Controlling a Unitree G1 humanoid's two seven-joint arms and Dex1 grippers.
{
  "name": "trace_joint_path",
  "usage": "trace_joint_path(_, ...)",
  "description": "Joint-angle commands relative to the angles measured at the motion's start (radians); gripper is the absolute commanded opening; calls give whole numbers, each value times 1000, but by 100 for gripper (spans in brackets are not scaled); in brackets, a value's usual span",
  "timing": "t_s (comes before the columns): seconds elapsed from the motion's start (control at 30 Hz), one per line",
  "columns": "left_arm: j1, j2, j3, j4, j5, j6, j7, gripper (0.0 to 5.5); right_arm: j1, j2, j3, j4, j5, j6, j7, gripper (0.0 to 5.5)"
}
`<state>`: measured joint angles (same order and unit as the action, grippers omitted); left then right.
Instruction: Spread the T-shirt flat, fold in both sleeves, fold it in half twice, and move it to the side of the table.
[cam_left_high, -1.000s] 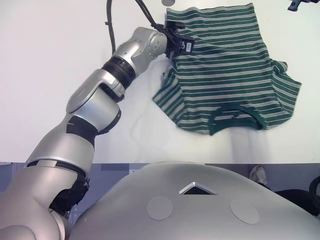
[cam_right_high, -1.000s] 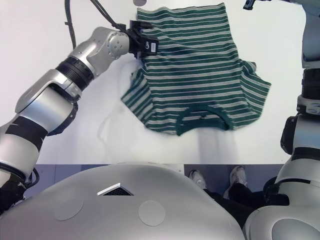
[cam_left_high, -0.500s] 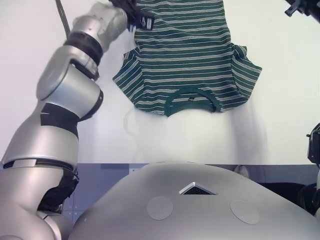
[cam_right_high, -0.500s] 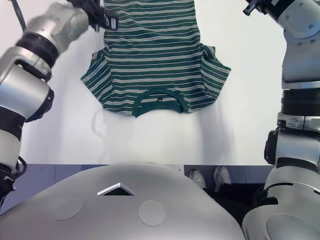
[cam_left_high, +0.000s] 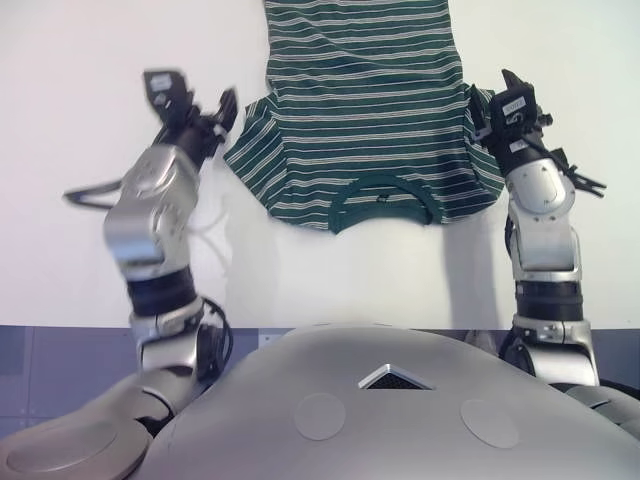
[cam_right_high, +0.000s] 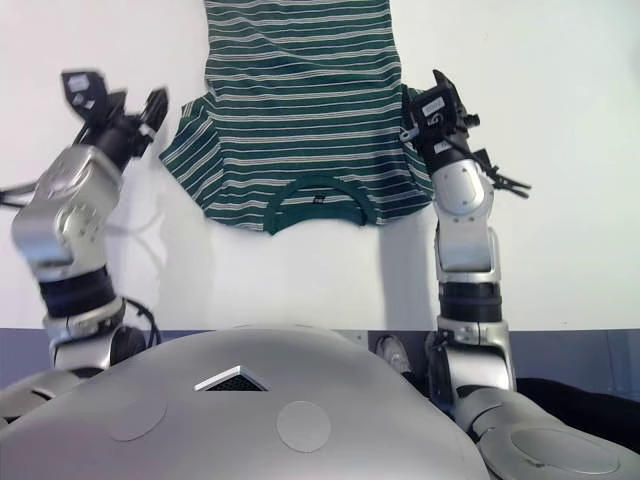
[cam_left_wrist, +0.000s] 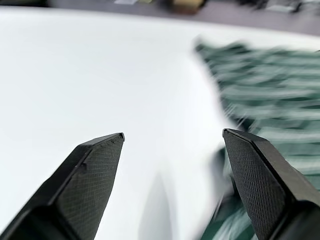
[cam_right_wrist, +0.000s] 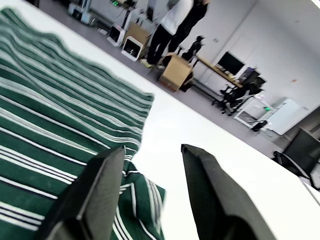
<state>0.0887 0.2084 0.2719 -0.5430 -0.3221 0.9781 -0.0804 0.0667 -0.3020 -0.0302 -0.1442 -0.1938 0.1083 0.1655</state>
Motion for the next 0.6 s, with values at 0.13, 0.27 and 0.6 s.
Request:
trace_joint_path(0.13, 140, -169, 72, -109, -144, 269, 11, 363, 29, -16, -10, -50, 4, -7, 13, 209)
trace_joint_path(0.27, 93, -307, 104, 4, -153, 246, 74, 363, -4, -31, 1, -36, 2, -9, 39, 209)
trace_joint_path(0.6, 64, -348, 95, 155, -130, 120, 164, 261, 2, -33, 13, -48, 3, 1, 53, 209)
